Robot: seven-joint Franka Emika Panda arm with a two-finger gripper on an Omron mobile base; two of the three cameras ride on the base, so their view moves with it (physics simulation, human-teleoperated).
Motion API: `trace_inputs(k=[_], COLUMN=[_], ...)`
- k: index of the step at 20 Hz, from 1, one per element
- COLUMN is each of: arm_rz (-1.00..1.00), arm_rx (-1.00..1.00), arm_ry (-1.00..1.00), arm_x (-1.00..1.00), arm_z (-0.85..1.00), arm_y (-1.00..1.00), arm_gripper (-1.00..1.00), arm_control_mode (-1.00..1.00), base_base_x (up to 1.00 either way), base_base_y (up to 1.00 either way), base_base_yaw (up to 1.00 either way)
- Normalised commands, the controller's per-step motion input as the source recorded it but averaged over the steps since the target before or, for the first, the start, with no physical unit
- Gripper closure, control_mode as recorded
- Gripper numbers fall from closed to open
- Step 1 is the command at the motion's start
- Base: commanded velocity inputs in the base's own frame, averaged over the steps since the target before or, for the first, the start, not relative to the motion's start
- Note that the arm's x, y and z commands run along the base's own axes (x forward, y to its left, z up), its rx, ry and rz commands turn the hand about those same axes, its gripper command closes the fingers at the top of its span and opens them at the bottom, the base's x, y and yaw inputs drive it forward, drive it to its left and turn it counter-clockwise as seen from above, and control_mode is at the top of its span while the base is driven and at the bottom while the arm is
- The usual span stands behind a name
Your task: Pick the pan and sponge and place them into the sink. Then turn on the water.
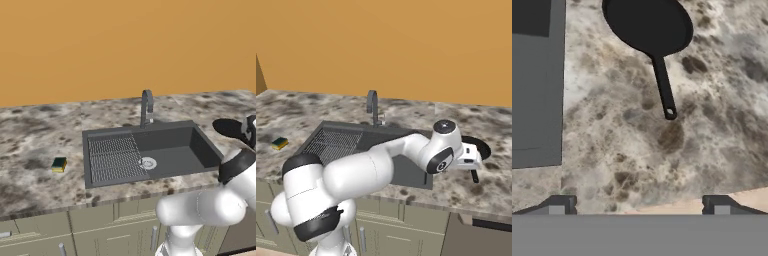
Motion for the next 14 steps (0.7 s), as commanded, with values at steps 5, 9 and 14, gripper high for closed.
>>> trace_inputs(k=[5,9,14], arm_rz=[0.0,0.01,0.03], arm_rx=[0.01,0.01,0.03], arm_ry=[0.1,0.0,0.0], arm_x=[0.01,0.22,0.26], arm_z=[-0.08,-0.14,-0.26], arm_y=[-0.11,-0.23,-0.24], arm_gripper=[-1.0,-1.0,-1.0], arm_control_mode=[-1.0,-1.0,-1.0], base_base_x=[0.0,0.0,0.0], base_base_y=[0.0,0.0,0.0], base_base_yaw=[0.0,0.0,0.0])
